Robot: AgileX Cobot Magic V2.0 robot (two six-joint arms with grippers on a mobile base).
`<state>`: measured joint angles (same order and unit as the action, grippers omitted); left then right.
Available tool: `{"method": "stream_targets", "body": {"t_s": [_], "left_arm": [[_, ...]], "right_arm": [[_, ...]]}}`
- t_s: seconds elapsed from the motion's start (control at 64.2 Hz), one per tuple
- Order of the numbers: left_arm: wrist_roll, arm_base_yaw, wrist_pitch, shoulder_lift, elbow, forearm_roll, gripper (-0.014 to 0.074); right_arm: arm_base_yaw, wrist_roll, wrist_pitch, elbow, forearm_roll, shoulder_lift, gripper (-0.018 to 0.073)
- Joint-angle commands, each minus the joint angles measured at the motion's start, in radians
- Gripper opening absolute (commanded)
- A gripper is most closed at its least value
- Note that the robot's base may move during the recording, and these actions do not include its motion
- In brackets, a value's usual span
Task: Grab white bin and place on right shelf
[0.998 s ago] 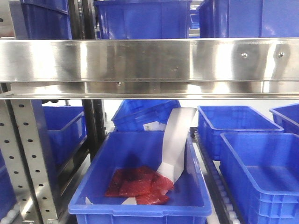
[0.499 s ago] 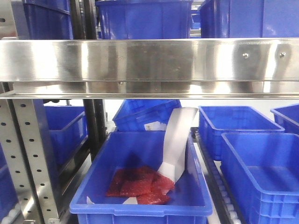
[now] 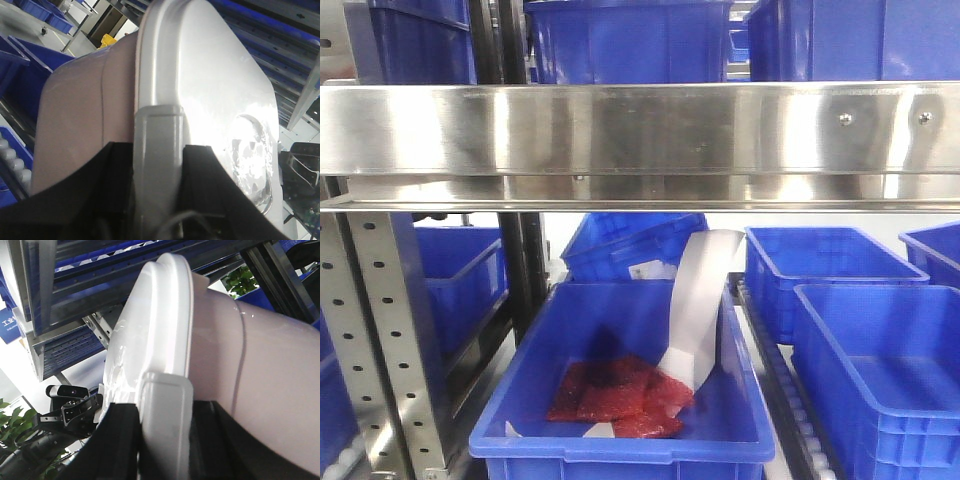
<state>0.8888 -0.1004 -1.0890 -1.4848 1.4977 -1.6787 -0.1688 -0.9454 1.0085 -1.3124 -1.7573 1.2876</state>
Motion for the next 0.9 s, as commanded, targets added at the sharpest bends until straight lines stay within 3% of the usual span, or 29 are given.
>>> {"method": "stream_targets", "body": {"t_s": [0.0,0.888], "left_arm": [[0.023,0.042,-0.217,0.049,0.039,-0.062,-0.0086],[0.023,0.042,-0.220,0.049,0.039,-0.069,-0.0086]], "right_arm": [[0.029,-0.013,0.125,-0.043,-0.154,-0.041,0.0235],[0.029,-0.012,0.150,-0.043,-0.155,-0.041,0.0235]]}}
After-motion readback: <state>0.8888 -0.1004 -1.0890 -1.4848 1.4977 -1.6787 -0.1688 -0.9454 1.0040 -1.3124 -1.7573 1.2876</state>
